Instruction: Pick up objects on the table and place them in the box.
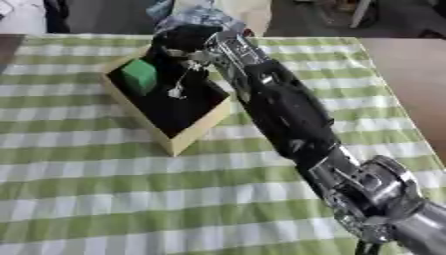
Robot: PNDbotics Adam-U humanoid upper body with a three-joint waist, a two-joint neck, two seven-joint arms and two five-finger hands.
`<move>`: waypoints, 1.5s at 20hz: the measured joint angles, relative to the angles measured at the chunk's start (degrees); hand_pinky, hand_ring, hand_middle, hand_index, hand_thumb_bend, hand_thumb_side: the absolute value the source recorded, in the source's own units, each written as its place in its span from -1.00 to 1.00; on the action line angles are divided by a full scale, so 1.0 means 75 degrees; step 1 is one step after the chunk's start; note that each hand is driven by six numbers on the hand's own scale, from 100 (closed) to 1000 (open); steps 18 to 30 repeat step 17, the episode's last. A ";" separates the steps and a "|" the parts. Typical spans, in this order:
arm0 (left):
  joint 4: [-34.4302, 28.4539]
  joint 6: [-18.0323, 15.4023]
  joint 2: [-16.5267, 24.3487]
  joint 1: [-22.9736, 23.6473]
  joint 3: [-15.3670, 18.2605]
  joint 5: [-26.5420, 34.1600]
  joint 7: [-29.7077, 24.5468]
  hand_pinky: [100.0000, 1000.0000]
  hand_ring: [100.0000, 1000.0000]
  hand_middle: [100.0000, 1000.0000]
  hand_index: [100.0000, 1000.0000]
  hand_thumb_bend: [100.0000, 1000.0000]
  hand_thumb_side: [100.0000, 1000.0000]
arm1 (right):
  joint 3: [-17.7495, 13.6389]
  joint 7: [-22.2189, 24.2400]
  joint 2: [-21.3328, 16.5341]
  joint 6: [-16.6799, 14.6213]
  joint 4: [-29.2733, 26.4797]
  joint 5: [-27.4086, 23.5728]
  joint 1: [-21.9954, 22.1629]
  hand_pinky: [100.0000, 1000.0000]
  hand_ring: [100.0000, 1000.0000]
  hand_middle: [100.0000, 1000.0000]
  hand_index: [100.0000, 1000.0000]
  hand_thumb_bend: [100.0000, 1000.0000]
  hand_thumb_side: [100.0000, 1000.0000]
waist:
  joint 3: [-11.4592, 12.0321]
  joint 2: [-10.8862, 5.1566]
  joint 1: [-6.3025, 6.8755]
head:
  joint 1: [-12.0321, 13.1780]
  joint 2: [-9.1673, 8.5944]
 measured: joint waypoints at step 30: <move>0.0000 0.0000 0.0119 0.0271 0.0130 -0.0153 0.0249 -0.04 0.18 0.06 0.36 -1.00 0.03 | 0.0189 -0.1771 -0.2181 0.1407 -0.3679 -0.3701 0.0835 0.27 0.25 0.36 0.56 -1.00 0.12 | -0.0341 -0.0152 0.0013 | 0.0650 0.0143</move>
